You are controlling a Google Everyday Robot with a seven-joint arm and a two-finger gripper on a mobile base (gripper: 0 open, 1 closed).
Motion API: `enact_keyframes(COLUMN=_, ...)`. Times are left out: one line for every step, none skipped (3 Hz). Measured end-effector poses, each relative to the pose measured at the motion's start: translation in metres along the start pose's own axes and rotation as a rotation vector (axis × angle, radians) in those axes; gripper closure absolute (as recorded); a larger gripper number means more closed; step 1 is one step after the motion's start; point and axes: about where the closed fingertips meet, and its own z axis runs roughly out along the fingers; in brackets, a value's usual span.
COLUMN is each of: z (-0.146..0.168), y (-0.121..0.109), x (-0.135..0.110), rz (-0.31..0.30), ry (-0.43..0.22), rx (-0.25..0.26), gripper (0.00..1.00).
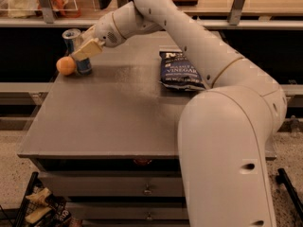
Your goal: Move redbull can near orange
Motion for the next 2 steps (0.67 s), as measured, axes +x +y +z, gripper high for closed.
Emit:
enact_keyframes(z=0.0004, y=0.0015, x=-0.0008, rz=-0.009, ry=-0.006, rx=-0.005, gripper=0.15)
enact_keyframes(z=0.0001, y=0.0029, x=-0.0007, rz=-0.014, ry=-0.011, rx=-0.009, gripper=0.0)
